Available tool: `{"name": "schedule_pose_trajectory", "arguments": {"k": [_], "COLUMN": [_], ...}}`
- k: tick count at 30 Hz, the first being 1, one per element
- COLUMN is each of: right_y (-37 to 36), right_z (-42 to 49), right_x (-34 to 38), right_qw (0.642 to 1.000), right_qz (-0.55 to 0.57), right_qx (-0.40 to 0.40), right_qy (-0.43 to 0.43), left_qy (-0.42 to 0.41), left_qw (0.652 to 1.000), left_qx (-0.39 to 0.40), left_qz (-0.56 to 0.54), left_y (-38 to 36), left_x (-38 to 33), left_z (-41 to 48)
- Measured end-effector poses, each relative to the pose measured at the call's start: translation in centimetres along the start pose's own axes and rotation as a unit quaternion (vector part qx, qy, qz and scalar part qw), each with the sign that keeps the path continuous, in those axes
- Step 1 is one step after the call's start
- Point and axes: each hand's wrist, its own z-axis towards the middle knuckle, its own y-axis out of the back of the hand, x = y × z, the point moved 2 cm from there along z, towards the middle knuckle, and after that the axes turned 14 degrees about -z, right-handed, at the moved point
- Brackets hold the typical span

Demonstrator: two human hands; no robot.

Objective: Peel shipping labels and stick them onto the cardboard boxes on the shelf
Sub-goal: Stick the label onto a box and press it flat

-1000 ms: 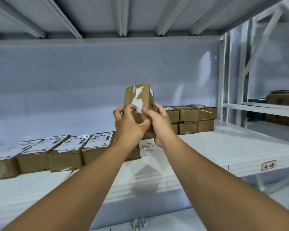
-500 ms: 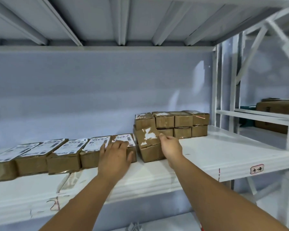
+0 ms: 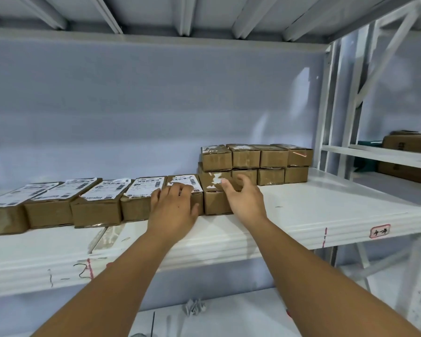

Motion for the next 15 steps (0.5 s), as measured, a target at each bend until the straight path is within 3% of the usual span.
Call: {"name": "schedule_pose_trajectory", "arguments": {"k": [15], "right_y": [0.03], "right_z": [-0.10], "right_x": [0.14], "right_qw": [0.999], "right_qz": [-0.030], "right_qx": [0.027], "right_qy": [0.028], "left_qy": [-0.019], "left_qw": [0.999], "left_qx": [-0.020], "left_qz": [-0.018], "left_y": [0.07], "left_x": [0.06], "left_z": [-0.08]}}
